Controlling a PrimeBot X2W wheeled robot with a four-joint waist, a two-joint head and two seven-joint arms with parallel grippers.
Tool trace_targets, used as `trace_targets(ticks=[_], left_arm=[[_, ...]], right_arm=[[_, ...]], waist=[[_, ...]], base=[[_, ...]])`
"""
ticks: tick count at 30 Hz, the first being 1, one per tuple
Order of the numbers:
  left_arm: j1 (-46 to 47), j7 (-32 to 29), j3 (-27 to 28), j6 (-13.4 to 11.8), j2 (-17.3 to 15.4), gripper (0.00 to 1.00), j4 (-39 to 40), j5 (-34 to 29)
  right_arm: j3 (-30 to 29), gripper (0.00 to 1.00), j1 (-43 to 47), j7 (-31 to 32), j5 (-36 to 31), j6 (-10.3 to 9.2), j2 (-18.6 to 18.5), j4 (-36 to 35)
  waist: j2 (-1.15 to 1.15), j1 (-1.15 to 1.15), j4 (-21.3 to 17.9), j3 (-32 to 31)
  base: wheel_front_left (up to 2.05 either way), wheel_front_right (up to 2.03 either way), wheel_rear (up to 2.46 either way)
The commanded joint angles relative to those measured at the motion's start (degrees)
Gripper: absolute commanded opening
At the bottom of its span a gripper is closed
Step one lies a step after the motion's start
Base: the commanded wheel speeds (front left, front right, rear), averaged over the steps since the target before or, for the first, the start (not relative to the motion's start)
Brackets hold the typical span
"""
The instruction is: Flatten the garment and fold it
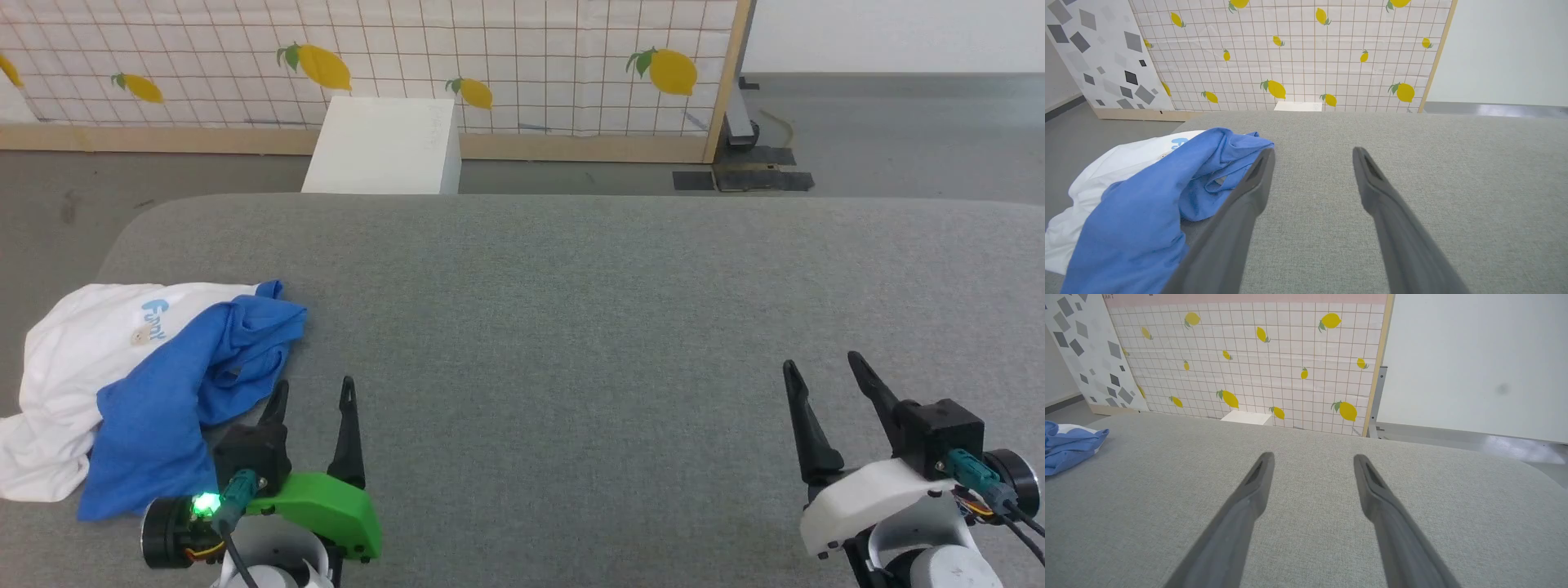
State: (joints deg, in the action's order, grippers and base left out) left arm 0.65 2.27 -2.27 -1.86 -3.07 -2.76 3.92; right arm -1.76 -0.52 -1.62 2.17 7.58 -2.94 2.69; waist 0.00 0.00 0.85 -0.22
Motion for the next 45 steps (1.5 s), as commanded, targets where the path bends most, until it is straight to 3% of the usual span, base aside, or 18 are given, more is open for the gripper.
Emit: trace_targets(ticks=[1, 45], left_arm=[[0.2, 0.8, -0.1, -0.5, -0.2, 1.00, -0.3, 1.0], [-1.2, 4.8, -2.7, -6.0, -2.0, 1.00, -2.5, 8.3]], right_arm=[[-0.2, 1.00, 0.8, -0.6, 0.7, -0.02, 0.0, 0.3], [-0.9, 1.00, 2.4, -1.8, 4.9, -0.05, 0.0, 3.4]], waist=[[0.00, 0.00, 0.4, 0.0], [0.00, 0.00, 16.7, -0.4]], base=[[0.00, 0.00, 0.00], [0.00, 0.00, 0.00]])
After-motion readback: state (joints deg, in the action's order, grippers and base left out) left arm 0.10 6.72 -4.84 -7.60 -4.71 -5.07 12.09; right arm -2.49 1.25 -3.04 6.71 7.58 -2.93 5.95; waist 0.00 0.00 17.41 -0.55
